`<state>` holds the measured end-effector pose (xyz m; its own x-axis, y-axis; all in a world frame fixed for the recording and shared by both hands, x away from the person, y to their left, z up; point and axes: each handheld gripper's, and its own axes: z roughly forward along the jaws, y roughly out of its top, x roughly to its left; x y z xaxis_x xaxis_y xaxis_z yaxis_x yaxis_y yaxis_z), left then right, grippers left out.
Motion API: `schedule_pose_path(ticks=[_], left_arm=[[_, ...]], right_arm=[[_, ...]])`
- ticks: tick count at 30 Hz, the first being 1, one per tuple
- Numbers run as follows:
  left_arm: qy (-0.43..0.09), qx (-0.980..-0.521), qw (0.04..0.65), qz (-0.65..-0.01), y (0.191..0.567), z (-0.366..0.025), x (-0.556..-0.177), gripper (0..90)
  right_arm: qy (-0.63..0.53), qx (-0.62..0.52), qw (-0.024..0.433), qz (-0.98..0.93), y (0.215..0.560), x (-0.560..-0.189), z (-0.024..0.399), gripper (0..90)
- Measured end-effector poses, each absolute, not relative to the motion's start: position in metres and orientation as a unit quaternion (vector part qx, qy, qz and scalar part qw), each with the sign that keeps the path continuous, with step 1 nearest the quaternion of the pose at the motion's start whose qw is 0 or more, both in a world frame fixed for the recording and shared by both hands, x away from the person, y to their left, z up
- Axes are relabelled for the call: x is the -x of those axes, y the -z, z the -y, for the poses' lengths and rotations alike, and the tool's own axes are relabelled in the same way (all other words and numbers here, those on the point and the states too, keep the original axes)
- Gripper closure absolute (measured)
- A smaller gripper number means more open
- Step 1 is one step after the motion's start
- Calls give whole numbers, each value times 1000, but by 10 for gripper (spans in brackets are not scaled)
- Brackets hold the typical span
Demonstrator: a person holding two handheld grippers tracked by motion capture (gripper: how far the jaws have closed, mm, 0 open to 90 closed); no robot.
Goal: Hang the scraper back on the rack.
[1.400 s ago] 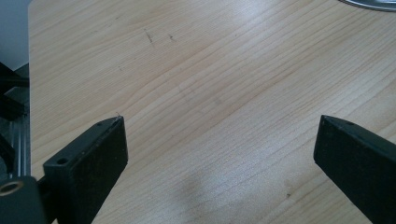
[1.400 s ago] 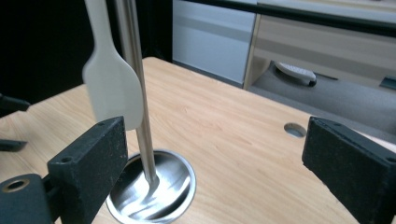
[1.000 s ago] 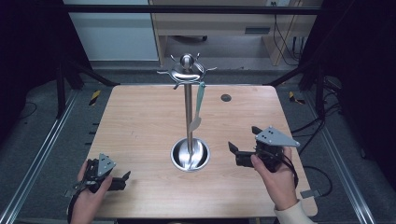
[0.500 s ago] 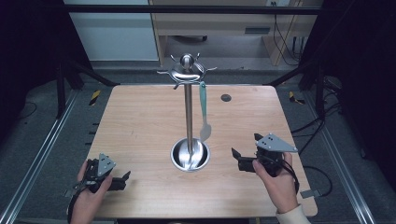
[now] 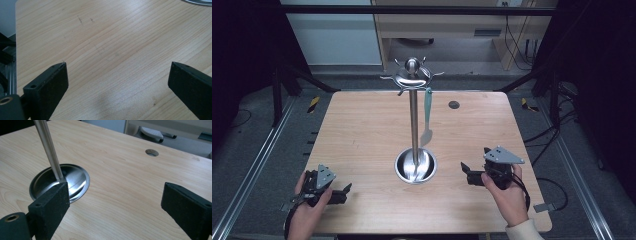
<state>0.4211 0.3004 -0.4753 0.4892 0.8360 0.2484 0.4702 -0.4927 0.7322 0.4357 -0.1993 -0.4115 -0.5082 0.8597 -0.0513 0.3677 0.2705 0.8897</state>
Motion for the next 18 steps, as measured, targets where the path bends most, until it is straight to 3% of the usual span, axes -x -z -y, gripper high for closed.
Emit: schedule_pose_path(ticks=[18], left_arm=[[-304, -810, 301, -402, 475, -300, -422, 27]], right_arm=[[-408, -444, 241, -760, 468, -465, 200, 110]])
